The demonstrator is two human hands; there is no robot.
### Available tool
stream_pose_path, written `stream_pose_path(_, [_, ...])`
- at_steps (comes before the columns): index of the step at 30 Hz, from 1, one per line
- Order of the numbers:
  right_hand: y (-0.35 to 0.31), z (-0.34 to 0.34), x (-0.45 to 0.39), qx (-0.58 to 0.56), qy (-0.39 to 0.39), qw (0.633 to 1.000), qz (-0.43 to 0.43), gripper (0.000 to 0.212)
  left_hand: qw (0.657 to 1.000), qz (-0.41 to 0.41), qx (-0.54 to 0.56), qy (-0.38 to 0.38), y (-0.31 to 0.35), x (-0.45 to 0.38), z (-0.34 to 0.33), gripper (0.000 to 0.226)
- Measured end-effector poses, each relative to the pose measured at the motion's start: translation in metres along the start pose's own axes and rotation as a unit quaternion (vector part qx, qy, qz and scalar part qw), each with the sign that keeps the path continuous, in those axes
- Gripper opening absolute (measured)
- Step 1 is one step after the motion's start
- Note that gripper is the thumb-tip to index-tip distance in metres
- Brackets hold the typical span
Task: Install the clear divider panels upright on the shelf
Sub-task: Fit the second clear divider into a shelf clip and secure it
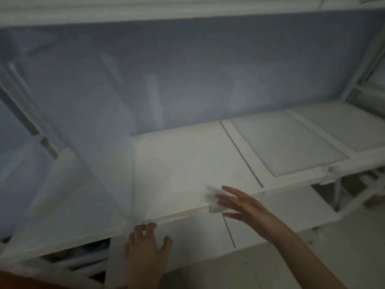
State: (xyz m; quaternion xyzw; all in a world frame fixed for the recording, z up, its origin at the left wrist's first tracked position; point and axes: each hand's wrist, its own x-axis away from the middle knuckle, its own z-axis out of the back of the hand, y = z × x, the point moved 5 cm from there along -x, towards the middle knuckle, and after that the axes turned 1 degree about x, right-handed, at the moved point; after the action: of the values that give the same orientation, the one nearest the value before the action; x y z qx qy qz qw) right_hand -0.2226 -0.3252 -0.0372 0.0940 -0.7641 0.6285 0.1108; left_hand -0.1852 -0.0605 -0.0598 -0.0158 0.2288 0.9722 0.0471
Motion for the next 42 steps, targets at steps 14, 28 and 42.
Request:
stream_pose_path(14, [-0.054,0.185,0.072,0.326,0.262,0.904,0.089,0.095,0.949,-0.266,0.014,-0.170,0.238,-0.081,-0.087,0.091])
stream_pose_path(28, [-0.090,0.310,0.004,0.379,0.292,0.878,-0.002,0.140,0.943,-0.247,0.033,-0.219,0.338,-0.195,-0.157,0.097])
stream_pose_path(42, [-0.098,0.385,-0.075,0.538,0.233,0.795,-0.155,0.152,0.964,-0.173,0.025,-0.199,0.375,-0.274,-0.191,0.095])
